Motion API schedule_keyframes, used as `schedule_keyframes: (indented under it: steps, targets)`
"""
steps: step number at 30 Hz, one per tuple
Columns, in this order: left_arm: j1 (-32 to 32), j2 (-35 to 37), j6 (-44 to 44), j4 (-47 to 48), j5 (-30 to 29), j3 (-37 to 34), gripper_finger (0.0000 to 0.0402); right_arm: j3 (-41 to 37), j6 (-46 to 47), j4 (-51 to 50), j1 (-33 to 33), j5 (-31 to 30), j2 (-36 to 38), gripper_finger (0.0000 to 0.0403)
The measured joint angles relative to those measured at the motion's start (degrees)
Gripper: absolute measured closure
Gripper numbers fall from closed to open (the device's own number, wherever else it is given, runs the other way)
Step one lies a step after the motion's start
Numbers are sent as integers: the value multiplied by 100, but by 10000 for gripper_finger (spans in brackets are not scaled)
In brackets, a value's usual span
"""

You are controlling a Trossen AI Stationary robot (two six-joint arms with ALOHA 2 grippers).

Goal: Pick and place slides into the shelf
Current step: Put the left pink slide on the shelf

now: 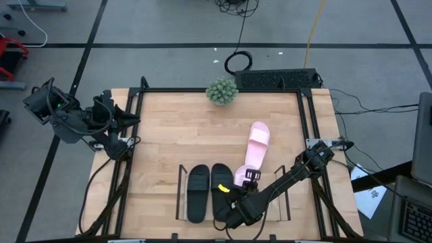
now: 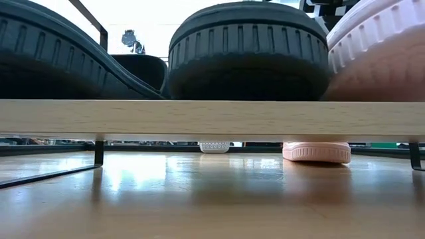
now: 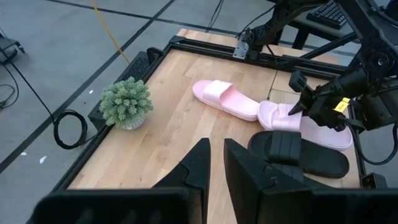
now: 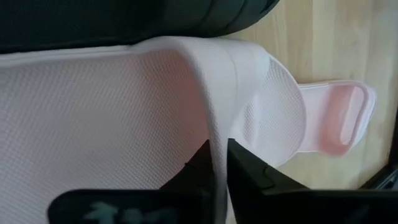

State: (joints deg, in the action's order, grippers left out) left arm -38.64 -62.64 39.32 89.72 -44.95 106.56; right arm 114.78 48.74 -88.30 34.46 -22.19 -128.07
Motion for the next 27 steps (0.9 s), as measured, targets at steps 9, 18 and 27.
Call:
schedule_keyframes:
  steps: [9,18,27]
  targets:
    - [0,1,19,-1,0,0,355,7,8,300,-13,113,15,339]
    - [-1,0,-32,-1,2,0,355,7,49,467,-51,348,18,277]
    - [-2,0,-64,1,2,0,355,9,63,533,-98,728,22,234]
